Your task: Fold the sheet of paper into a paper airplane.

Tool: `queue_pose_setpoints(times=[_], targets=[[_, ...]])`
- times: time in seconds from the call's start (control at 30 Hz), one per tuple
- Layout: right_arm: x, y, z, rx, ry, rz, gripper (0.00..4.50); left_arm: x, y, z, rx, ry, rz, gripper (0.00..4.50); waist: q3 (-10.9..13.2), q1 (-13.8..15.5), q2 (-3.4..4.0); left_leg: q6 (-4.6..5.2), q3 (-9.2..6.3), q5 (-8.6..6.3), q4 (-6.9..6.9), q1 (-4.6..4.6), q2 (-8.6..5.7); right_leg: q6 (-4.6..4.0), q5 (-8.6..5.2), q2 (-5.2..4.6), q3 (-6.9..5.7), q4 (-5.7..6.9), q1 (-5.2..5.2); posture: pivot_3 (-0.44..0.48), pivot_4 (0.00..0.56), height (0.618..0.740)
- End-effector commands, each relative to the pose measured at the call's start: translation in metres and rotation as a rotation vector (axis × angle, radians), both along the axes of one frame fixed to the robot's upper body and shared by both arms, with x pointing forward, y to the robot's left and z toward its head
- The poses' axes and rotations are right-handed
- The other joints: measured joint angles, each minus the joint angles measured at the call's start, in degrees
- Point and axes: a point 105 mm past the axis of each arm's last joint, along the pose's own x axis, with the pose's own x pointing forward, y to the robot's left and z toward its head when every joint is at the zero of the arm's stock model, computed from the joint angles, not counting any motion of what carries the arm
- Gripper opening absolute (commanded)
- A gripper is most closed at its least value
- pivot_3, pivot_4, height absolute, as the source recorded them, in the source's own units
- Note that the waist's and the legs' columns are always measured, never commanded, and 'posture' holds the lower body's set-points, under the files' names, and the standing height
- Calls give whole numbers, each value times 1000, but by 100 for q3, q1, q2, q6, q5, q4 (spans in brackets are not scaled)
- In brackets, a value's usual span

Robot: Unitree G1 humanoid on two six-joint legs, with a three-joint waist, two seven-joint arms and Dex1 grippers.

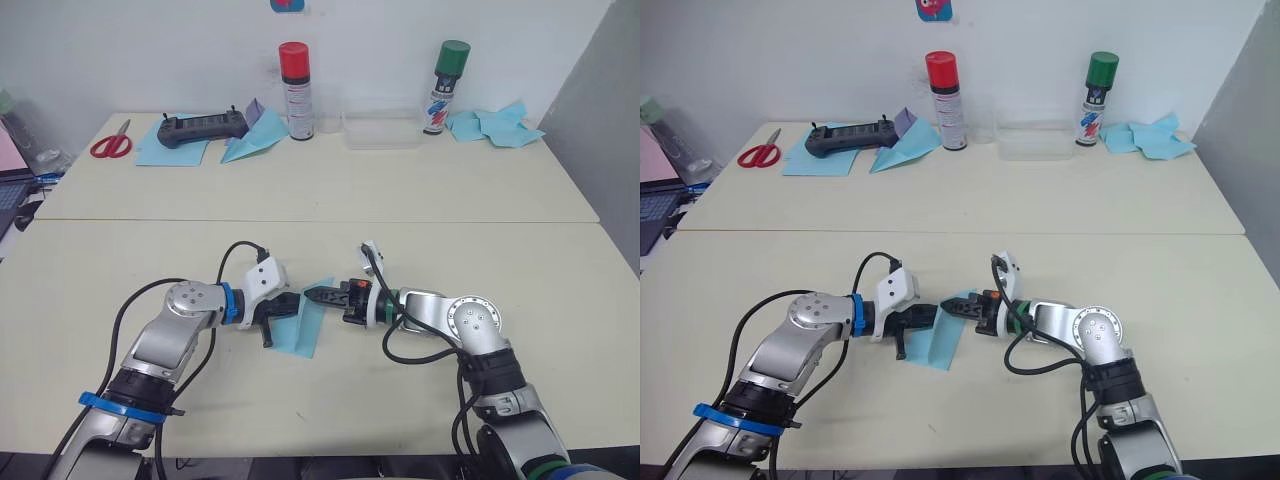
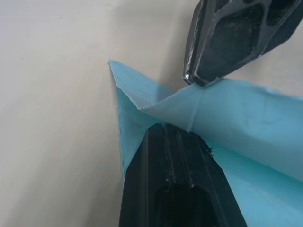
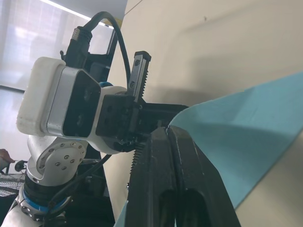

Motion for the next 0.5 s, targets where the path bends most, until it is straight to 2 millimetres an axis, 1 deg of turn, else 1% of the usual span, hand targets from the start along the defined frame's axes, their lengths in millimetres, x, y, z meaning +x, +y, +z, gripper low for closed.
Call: queue_pose_setpoints(times=[0.03,0.1,0.17,0.23,0.27,0.33,0.43,0.5], targets=[[-2,1,12,38,-27,30,9,-3,14,-19,63,64,54,0,0,0,0,0,0,0,0,0,0,0,0,0,0,0,0,0,150,740],[-2,1,13,46,-22,37,9,-3,14,-19,63,64,54,0,0,1,0,0,0,0,0,0,0,0,0,0,0,0,0,0,150,740],[-2,0,14,57,-12,34,394,-3,14,-19,62,63,53,0,0,1,0,0,0,0,0,0,0,0,0,0,0,0,0,0,150,740],[-2,0,15,60,-8,33,849,-3,14,-19,62,63,52,0,0,1,0,0,0,0,0,0,0,0,0,0,0,1,0,0,150,740],[-2,0,16,66,-6,31,1265,-2,14,-19,62,63,52,0,0,0,1,0,-1,0,0,0,0,0,0,0,0,1,0,0,150,740],[0,1,21,107,11,31,1946,-1,13,-18,61,62,52,0,0,0,1,0,0,0,0,0,0,0,0,0,0,0,0,0,150,740],[-3,5,28,161,34,55,1946,-1,13,-18,62,60,52,0,1,0,1,0,0,0,1,0,0,0,0,0,0,1,0,0,150,740],[-3,7,27,147,35,61,1946,0,13,-18,62,57,53,0,1,0,1,0,0,0,1,0,0,-1,1,0,0,2,0,0,150,740]])
